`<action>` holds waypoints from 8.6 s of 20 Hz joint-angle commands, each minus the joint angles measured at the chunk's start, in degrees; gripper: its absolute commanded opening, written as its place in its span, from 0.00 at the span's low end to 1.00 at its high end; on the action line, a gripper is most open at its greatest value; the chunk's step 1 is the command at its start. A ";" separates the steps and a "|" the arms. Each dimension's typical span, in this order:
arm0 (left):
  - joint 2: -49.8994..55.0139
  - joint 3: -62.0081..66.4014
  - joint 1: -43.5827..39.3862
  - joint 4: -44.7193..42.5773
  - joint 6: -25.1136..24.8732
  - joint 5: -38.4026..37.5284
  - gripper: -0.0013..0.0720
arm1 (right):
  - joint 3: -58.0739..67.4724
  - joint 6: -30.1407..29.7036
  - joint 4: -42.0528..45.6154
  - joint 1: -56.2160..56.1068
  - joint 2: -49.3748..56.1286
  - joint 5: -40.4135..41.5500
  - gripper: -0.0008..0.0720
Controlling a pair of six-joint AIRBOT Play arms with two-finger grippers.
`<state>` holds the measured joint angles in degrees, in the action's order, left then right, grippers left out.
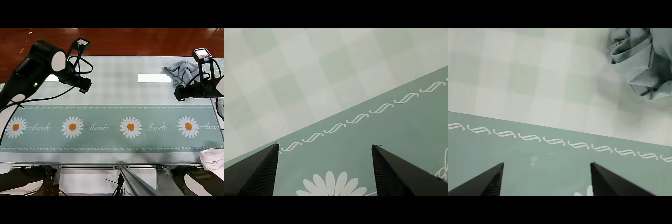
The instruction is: Fold the shirts.
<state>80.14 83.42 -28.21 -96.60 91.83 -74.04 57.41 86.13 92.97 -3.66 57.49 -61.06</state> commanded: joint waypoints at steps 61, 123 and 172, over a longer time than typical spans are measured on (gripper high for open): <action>-18.67 28.96 3.54 -1.77 3.45 7.87 0.60 | 9.38 16.90 6.91 1.73 -15.87 48.15 0.05; 14.99 -34.99 24.74 80.32 -37.42 8.66 0.05 | -12.00 -0.46 -21.68 6.23 -1.84 0.04 0.69; -25.59 13.53 40.17 61.00 -21.73 -12.28 0.05 | 19.26 -2.54 -19.08 7.72 -18.80 -16.61 0.05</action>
<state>55.02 96.88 13.67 -33.36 66.92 -81.91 76.40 84.93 75.99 4.03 39.22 -69.08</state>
